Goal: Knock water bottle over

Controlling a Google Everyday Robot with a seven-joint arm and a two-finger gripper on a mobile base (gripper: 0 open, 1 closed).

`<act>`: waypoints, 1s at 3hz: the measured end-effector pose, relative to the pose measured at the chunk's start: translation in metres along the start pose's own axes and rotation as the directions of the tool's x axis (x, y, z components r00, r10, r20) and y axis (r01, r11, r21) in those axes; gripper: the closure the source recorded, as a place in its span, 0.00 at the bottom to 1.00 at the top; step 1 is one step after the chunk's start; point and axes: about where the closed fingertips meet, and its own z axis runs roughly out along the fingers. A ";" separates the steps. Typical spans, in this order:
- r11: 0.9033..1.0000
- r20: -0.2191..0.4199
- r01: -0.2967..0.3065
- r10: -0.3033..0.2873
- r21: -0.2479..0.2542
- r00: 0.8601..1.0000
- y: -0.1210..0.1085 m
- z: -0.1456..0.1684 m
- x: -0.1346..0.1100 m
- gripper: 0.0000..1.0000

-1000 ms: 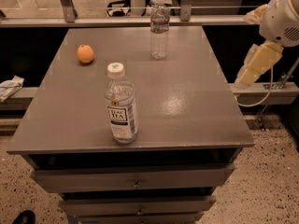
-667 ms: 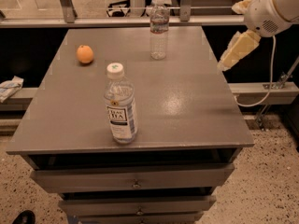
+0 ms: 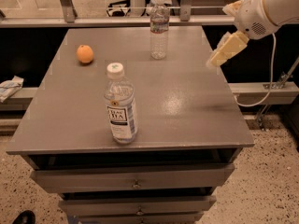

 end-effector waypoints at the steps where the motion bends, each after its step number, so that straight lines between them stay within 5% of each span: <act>1: 0.996 0.168 -0.091 0.090 0.002 0.982 -0.022 0.057 -0.049 0.00; 3: 0.984 0.326 -0.178 0.167 0.005 0.930 -0.051 0.118 -0.103 0.00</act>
Offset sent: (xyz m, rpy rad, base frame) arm 0.1262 0.1248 0.0150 0.4205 -0.0955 -0.0083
